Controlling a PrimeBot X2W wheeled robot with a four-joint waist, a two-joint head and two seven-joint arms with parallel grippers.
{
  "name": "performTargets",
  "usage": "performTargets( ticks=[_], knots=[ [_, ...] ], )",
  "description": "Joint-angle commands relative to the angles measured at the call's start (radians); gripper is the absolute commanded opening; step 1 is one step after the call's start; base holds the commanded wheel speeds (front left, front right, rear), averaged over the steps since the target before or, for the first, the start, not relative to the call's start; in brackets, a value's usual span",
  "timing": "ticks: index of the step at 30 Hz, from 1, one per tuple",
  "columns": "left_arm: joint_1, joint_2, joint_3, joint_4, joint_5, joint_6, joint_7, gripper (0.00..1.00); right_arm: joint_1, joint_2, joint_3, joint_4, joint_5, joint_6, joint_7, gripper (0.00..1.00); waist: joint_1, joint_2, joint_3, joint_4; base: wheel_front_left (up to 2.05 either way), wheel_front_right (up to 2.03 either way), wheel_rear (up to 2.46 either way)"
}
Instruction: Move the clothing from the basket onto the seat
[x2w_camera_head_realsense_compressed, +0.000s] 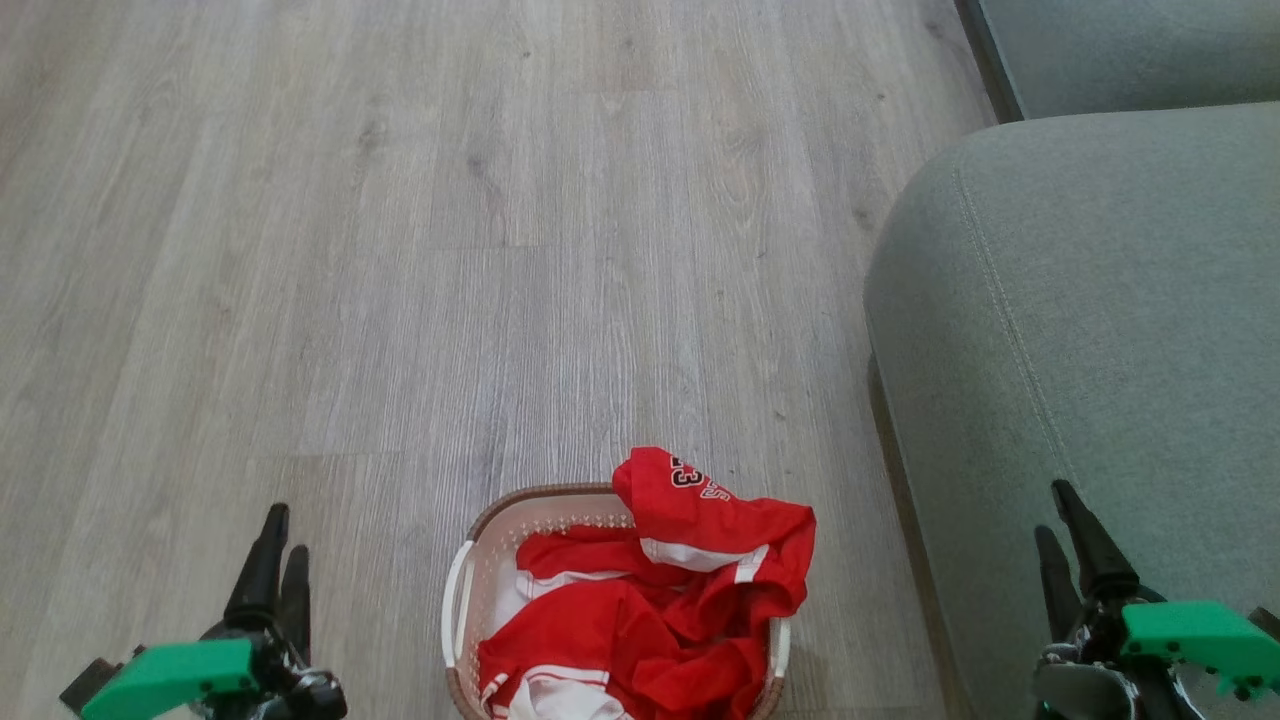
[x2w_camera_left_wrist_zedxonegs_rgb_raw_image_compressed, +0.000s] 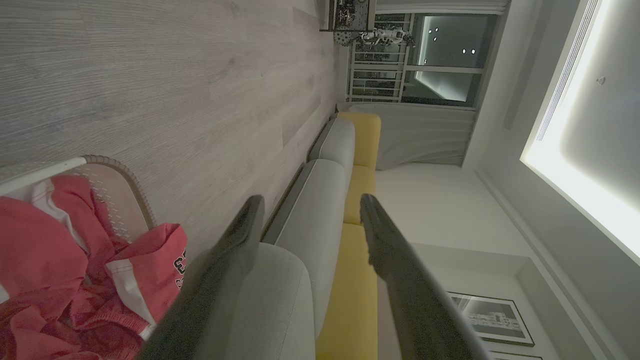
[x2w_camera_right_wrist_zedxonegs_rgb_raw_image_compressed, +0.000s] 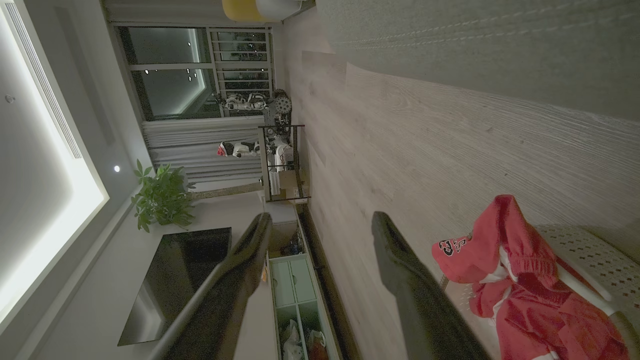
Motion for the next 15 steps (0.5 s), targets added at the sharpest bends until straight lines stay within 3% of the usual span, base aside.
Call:
performTargets(
  ticks=[1, 15],
  knots=[
    [-0.047, 0.007, -0.005, -0.039, 0.000, -0.001, -0.008, 1.00, -0.041, 0.000, 0.002, -0.041, -0.003, 0.000, -0.004, 1.00, 0.0000, 0.0000, 0.000, 0.000, 0.00, 0.00, 0.00],
    [-0.050, 0.009, -0.030, -0.078, 0.024, -0.001, -0.049, 1.00, -0.040, -0.011, 0.027, -0.093, -0.024, 0.000, -0.035, 1.00, 0.0000, 0.0000, 0.001, -0.001, 0.00, 0.00, 0.00]
  ],
)
